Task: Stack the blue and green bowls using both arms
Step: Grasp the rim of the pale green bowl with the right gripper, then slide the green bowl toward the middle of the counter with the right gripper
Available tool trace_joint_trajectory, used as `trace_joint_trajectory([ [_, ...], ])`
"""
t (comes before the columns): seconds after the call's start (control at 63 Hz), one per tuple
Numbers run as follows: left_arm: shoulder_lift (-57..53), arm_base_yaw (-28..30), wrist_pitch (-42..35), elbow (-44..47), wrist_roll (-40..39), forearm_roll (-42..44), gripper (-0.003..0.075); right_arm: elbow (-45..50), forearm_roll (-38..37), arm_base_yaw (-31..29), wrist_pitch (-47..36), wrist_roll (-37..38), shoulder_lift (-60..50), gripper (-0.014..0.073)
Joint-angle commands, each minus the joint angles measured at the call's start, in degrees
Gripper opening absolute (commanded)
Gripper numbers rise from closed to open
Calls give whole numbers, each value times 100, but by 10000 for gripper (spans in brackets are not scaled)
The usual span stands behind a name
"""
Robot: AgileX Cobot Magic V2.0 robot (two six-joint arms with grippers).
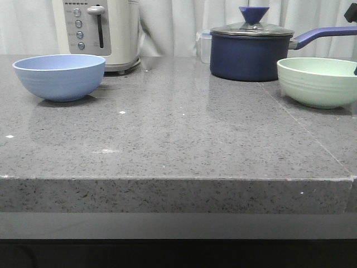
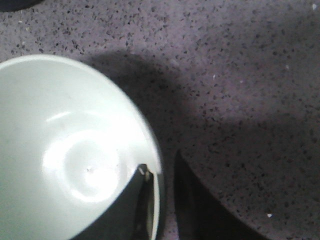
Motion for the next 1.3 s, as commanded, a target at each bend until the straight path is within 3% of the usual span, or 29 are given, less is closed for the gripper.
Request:
trace_joint_trajectory([
  [0.0, 14, -38, -380, -140, -6, -15, 473, -226, 163, -35, -134, -76, -243, 16],
  [0.111, 14, -38, -380, -140, -6, -15, 473, -361, 163, -35, -38, -224, -278, -67],
  [0.317, 14, -38, -357, -140, -6, -15, 472, -1016, 49, 221, 563, -370, -351, -56],
  [0.635, 14, -38, -357, -140, -6, -15, 473, -1511, -561, 1889, 377, 31, -258, -55],
  [0.81, 14, -38, -357, -140, -6, -15, 473, -1511, -688, 2496, 117, 353, -14, -55],
  [1.286, 14, -38, -357, -140, -6, -15, 473, -1511, -705, 2714, -292, 526, 525, -30],
])
